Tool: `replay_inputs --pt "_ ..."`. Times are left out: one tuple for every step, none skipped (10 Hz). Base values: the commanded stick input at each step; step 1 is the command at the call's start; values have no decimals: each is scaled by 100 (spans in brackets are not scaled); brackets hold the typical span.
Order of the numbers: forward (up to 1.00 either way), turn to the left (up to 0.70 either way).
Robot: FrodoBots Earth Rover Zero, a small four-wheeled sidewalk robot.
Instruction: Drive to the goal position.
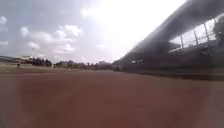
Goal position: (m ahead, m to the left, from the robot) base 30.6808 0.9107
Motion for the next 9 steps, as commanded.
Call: replay_inputs --pt "70 0" --pt "70 0" --pt "70 0" --pt "70 0" --pt "70 0" --pt "70 0" --pt "70 0" --pt "70 0" --pt "70 0"
